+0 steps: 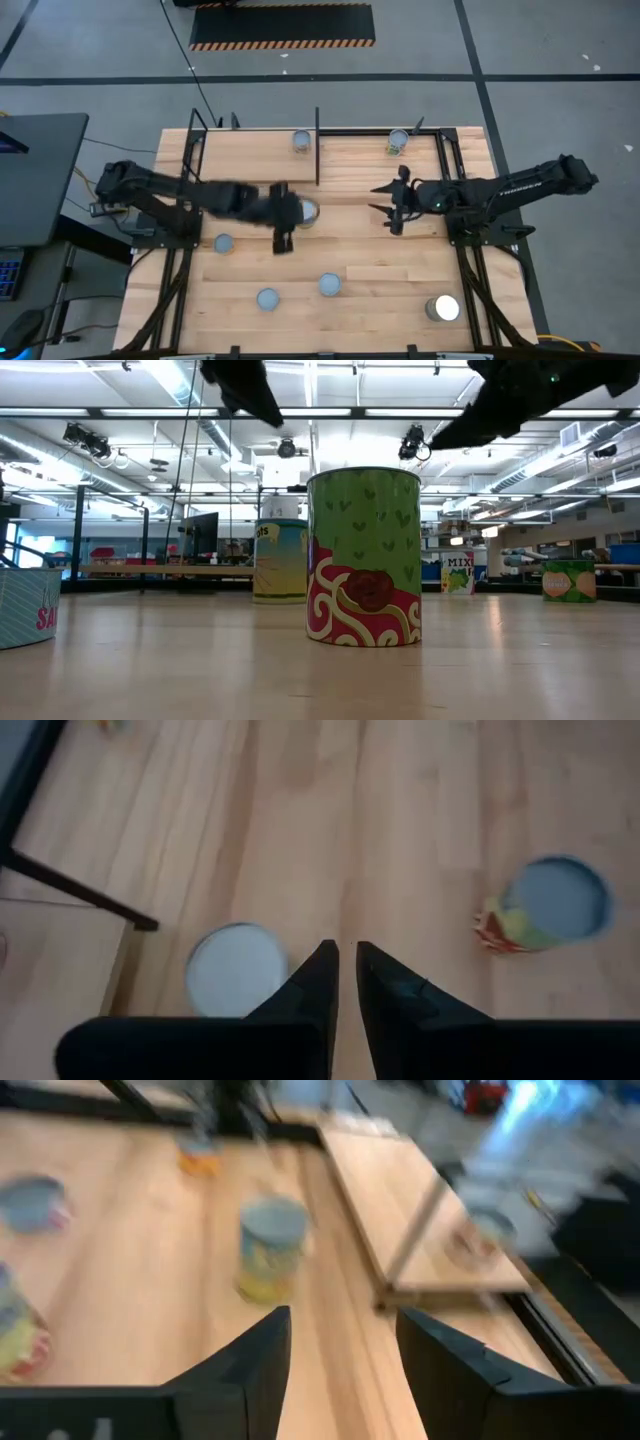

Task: Pick and place cans onto a shelf
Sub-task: Put the canned sliced peaches on the shelf

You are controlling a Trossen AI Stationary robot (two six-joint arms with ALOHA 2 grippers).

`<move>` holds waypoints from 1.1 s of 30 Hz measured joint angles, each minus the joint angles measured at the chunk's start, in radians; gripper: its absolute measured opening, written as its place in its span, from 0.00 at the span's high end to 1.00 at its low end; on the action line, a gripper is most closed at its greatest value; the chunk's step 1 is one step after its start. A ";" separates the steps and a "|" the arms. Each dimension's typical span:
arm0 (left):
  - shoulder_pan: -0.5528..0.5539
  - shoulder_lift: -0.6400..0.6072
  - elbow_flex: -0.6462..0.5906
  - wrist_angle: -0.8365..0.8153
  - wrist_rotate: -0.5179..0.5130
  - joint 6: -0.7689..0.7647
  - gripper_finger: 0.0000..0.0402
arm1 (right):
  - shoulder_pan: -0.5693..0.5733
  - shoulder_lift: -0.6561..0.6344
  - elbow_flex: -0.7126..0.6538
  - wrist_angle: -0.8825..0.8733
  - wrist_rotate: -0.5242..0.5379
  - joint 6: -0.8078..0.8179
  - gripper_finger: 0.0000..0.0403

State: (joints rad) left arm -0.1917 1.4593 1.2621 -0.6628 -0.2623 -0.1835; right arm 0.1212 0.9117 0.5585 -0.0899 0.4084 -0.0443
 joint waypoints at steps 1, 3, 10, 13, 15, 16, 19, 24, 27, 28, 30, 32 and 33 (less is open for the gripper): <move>-0.042 0.000 0.000 0.004 -0.039 -0.018 0.89 | 0.002 0.000 0.016 -0.070 0.037 0.032 0.50; -0.123 0.000 0.000 0.005 -0.113 -0.029 0.89 | -0.007 0.000 0.046 -0.218 0.083 0.118 0.46; -0.294 0.012 -0.043 0.082 -0.326 -0.100 0.89 | -0.161 0.015 0.096 -0.682 0.091 0.427 0.23; -0.318 0.014 -0.092 0.106 -0.338 -0.135 0.89 | -0.271 0.047 0.096 -0.731 0.069 0.496 0.13; -0.323 0.013 -0.113 0.128 -0.341 -0.172 0.89 | -0.356 0.072 0.098 -0.736 -0.003 0.506 0.08; -0.321 0.013 -0.128 0.140 -0.341 -0.180 0.88 | -0.401 0.092 0.098 -0.751 -0.041 0.507 0.07; -0.310 0.013 -0.173 0.153 -0.341 -0.210 0.84 | -0.522 0.145 0.097 -0.812 -0.067 0.522 0.04; -0.309 0.013 -0.225 0.180 -0.341 -0.221 0.72 | -0.668 0.208 0.097 -0.806 -0.111 0.519 0.03; -0.309 0.013 -0.236 0.199 -0.341 -0.220 0.65 | -0.729 0.242 0.097 -0.812 -0.168 0.520 0.03; -0.309 0.013 -0.238 0.195 -0.341 -0.217 0.62 | -0.746 0.257 0.097 -0.822 -0.189 0.521 0.03; -0.309 0.013 -0.238 0.200 -0.341 -0.214 0.59 | -0.774 0.279 0.097 -0.868 -0.228 0.522 0.03; -0.309 0.013 -0.238 0.208 -0.344 -0.191 0.56 | -0.794 0.303 0.097 -0.912 -0.264 0.543 0.04; -0.309 0.013 -0.238 0.213 -0.344 -0.177 0.55 | -0.800 0.309 0.096 -0.917 -0.276 0.549 0.04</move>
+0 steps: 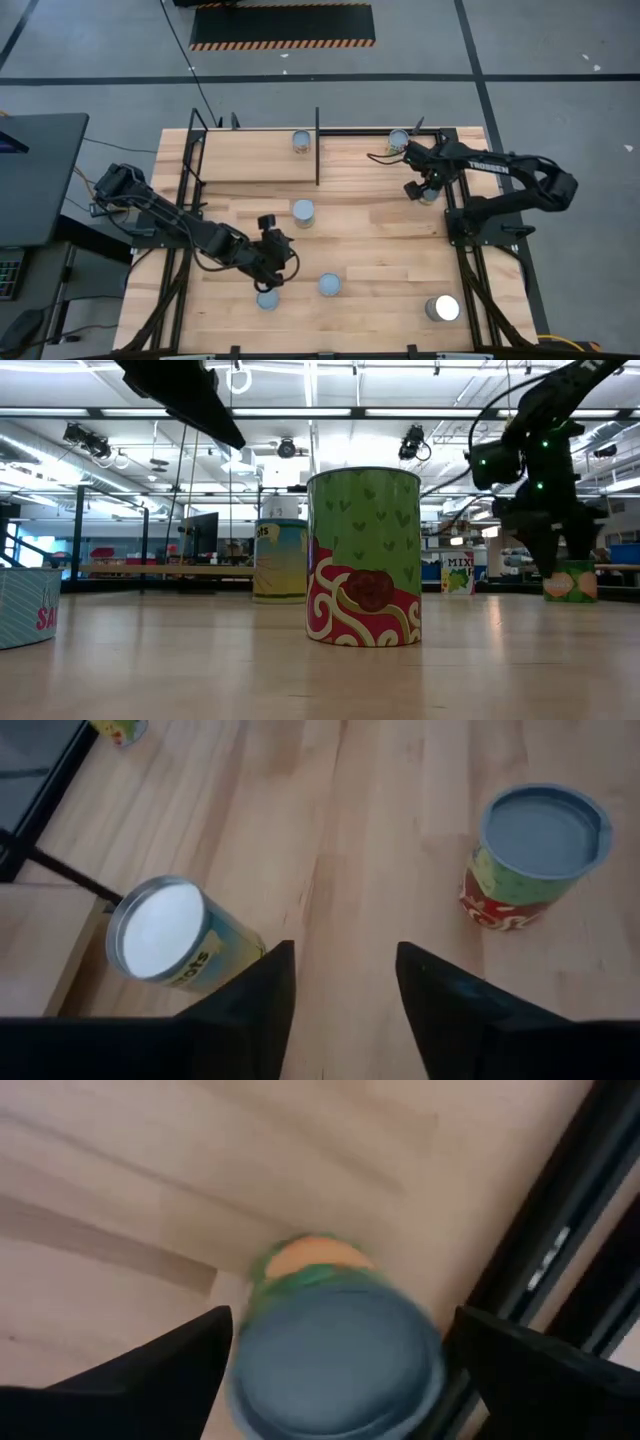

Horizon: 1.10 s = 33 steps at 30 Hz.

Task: Pick and place cans onto a shelf
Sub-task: Put the canned sliced peaches on the shelf

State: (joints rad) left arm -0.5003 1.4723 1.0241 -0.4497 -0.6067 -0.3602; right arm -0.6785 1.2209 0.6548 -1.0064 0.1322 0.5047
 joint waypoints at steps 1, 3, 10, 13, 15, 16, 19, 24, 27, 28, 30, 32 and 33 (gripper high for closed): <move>0.000 0.000 0.000 0.009 0.000 0.008 0.54 | -0.004 0.006 0.000 0.005 -0.011 0.001 0.05; 0.000 0.000 0.000 0.027 0.000 0.017 0.52 | -0.008 0.020 0.001 0.009 -0.032 0.001 0.06; 0.000 0.000 0.000 0.032 0.000 0.037 0.52 | 0.000 0.058 0.001 -0.018 -0.100 0.028 0.15; 0.000 0.000 0.000 0.032 0.000 0.044 0.52 | 0.039 0.061 0.002 -0.022 -0.100 0.054 0.23; 0.000 0.000 0.000 0.030 0.000 0.056 0.53 | 0.083 0.062 0.007 -0.018 -0.100 0.072 0.28; 0.000 0.000 0.000 0.028 0.000 0.069 0.53 | 0.112 0.064 0.020 -0.016 -0.103 0.083 0.28; 0.000 -0.005 0.000 0.024 0.001 0.111 0.53 | 0.220 0.076 0.093 -0.006 -0.100 0.111 0.28; 0.000 -0.064 0.001 -0.047 -0.001 0.101 0.52 | 0.430 0.183 0.310 -0.011 -0.050 0.132 0.28; -0.001 -0.115 0.001 -0.133 -0.008 0.053 0.50 | 0.535 0.292 0.479 -0.030 -0.017 0.108 0.28; -0.004 -0.132 0.001 -0.165 -0.011 0.034 0.49 | 0.565 0.328 0.536 -0.033 -0.013 0.093 0.28; -0.010 -0.160 0.002 -0.235 -0.012 0.002 0.48 | 0.621 0.402 0.644 -0.043 -0.005 0.049 0.28; -0.028 -0.176 0.002 -0.318 -0.011 -0.021 0.47 | 0.670 0.472 0.741 -0.041 -0.004 -0.005 0.28; -0.036 -0.182 0.002 -0.346 -0.010 -0.033 0.47 | 0.692 0.508 0.784 -0.042 -0.003 -0.030 0.28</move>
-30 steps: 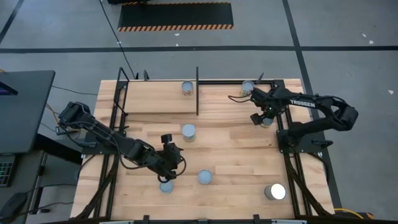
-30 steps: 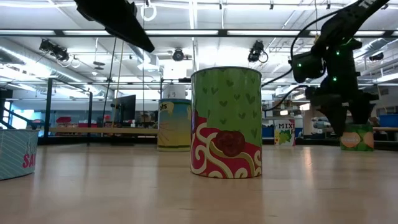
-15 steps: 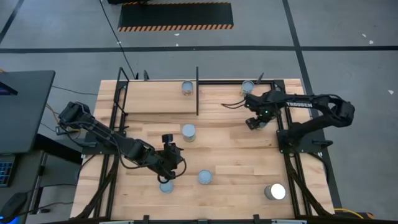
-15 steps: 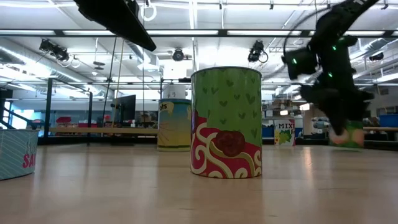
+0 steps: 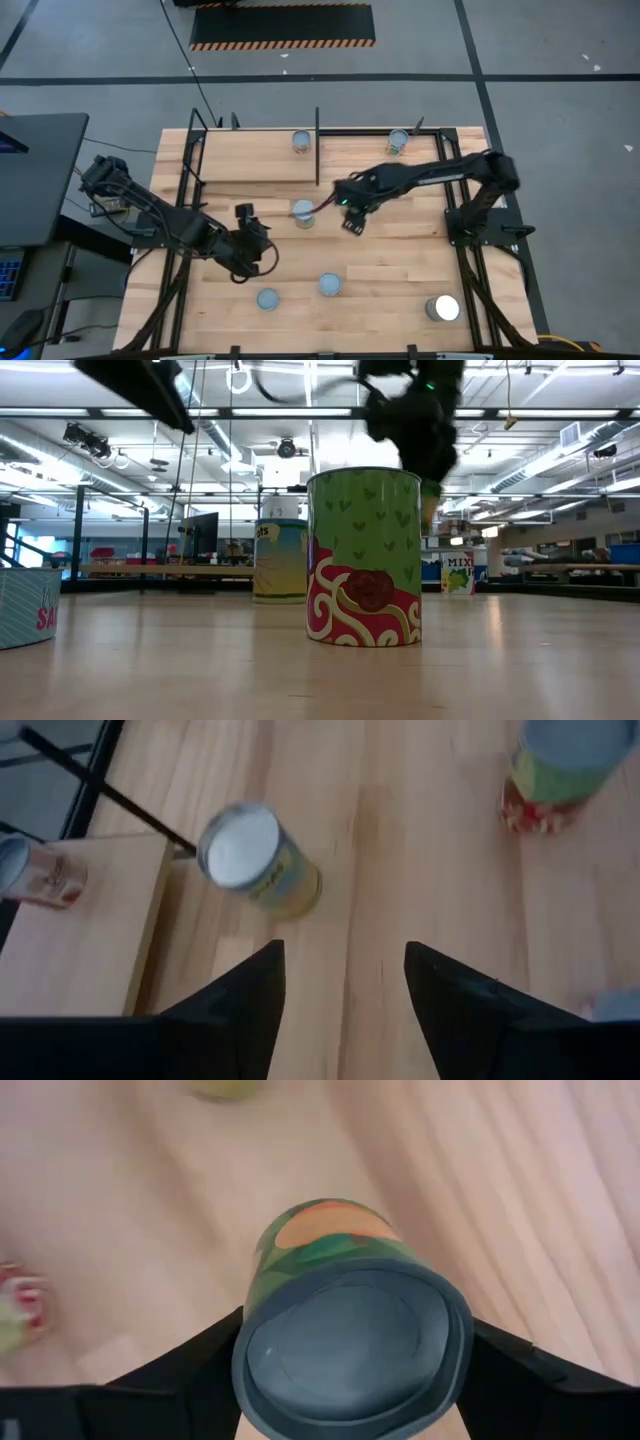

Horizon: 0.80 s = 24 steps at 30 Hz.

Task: Pick and place cans onto a shelf
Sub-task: Put the canned sliced peaches on the shelf

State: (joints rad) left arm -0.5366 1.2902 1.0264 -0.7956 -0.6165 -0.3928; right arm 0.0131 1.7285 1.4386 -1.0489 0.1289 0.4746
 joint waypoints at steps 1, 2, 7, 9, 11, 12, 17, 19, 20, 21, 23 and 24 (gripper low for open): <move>-0.009 -0.005 0.000 -0.024 0.000 -0.018 0.47 | 0.020 0.037 0.042 -0.001 0.000 -0.024 0.28; -0.018 -0.009 0.000 -0.047 0.002 -0.038 0.47 | 0.037 0.074 0.081 -0.001 0.001 -0.050 0.28; -0.058 -0.012 0.000 -0.073 -0.001 -0.077 0.47 | 0.095 0.270 0.247 0.000 0.000 -0.175 0.28; -0.073 -0.012 0.000 -0.077 0.000 -0.095 0.47 | 0.111 0.340 0.309 0.002 0.001 -0.220 0.28; -0.087 -0.012 0.000 -0.107 0.014 -0.116 0.47 | 0.124 0.400 0.366 0.012 -0.008 -0.258 0.28; -0.094 -0.012 0.000 -0.128 0.029 -0.127 0.47 | 0.128 0.428 0.389 0.015 -0.019 -0.272 0.28; -0.120 -0.016 0.000 -0.270 0.146 -0.245 0.47 | 0.131 0.529 0.457 0.054 -0.060 -0.304 0.26; -0.121 -0.015 0.000 -0.321 0.197 -0.303 0.47 | 0.130 0.551 0.471 0.076 -0.070 -0.310 0.22; -0.122 -0.015 0.000 -0.340 0.212 -0.331 0.47 | 0.130 0.559 0.476 0.082 -0.071 -0.313 0.20; -0.124 -0.015 0.000 -0.359 0.219 -0.353 0.47 | 0.130 0.562 0.476 0.093 -0.072 -0.313 0.19; -0.125 -0.015 0.000 -0.387 0.222 -0.379 0.47 | 0.130 0.566 0.475 0.112 -0.074 -0.313 0.16; -0.125 -0.015 -0.001 -0.395 0.221 -0.382 0.47 | 0.131 0.565 0.475 0.131 -0.074 -0.312 0.15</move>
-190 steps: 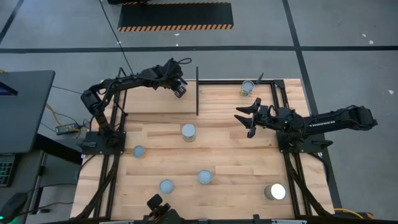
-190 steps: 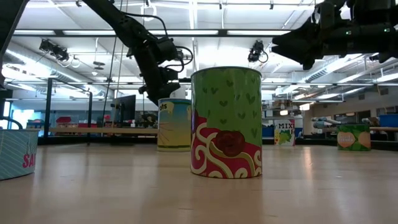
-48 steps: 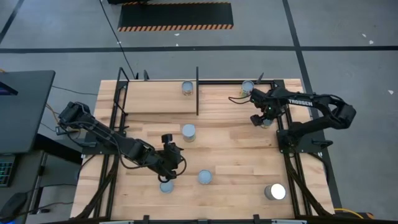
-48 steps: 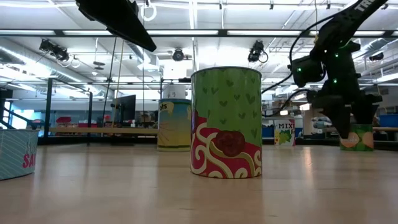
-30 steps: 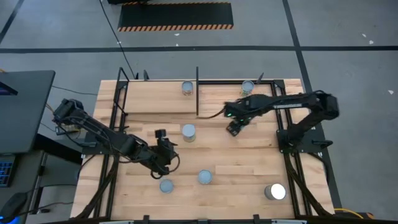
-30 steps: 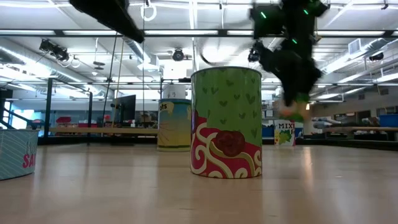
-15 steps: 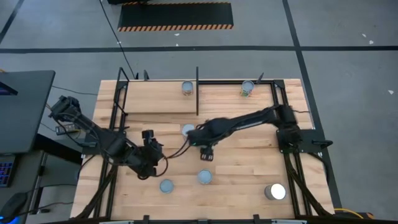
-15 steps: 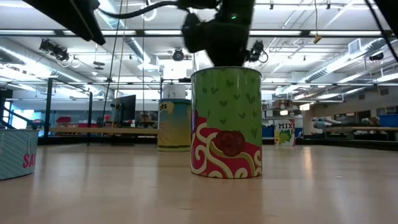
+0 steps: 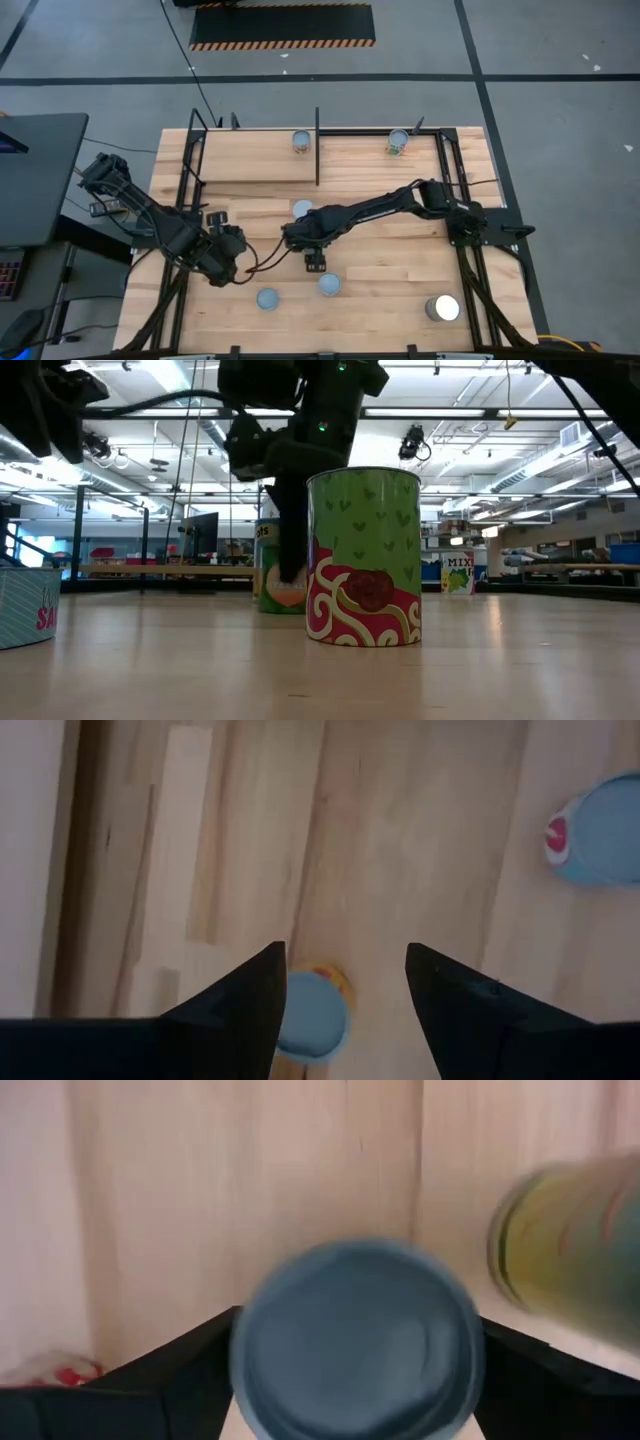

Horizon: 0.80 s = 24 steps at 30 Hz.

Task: Pick and place cans onto a shelf
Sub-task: Put the canned sliced peaches on the shelf

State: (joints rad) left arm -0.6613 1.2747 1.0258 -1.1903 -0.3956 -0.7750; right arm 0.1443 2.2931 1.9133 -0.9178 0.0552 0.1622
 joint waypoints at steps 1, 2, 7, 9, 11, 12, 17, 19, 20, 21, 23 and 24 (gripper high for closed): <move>0.000 0.000 0.000 -0.001 -0.005 0.000 0.47 | 0.000 -0.006 0.000 0.019 0.000 0.003 0.14; 0.000 0.000 0.000 0.001 -0.022 0.001 0.47 | 0.001 -0.016 0.000 0.023 -0.001 0.008 0.13; 0.000 0.000 0.000 0.043 -0.190 0.002 0.47 | 0.024 -0.099 0.000 0.031 0.005 0.025 0.12; 0.000 0.001 0.000 0.079 -0.279 0.003 0.47 | 0.044 -0.138 0.000 0.019 0.042 0.020 0.11; -0.003 0.000 -0.007 0.151 -0.344 0.006 0.47 | 0.073 -0.181 -0.008 -0.013 0.118 0.005 0.11; -0.006 0.000 -0.022 0.205 -0.370 0.024 0.47 | 0.086 -0.205 -0.027 -0.012 0.155 0.001 0.11; -0.005 0.001 -0.186 0.644 -0.393 0.135 0.45 | 0.126 -0.334 -0.208 0.015 0.210 0.059 0.12; 0.004 0.001 -0.257 0.806 -0.392 0.173 0.41 | 0.138 -0.391 -0.296 0.046 0.225 0.102 0.13; 0.013 0.001 -0.290 0.881 -0.393 0.192 0.39 | 0.145 -0.421 -0.340 0.071 0.241 0.122 0.13; 0.026 0.002 -0.323 0.958 -0.393 0.217 0.36 | 0.150 -0.452 -0.382 0.094 0.254 0.139 0.13; 0.047 0.002 -0.381 1.113 -0.390 0.272 0.28 | 0.160 -0.516 -0.462 0.147 0.273 0.174 0.13; 0.059 0.003 -0.404 1.181 -0.377 0.299 0.25 | 0.163 -0.546 -0.499 0.178 0.278 0.189 0.13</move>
State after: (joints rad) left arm -0.6027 1.2775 0.6215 -0.0097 -0.7723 -0.4760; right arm 0.3076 1.7474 1.4138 -0.7400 0.3336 0.3509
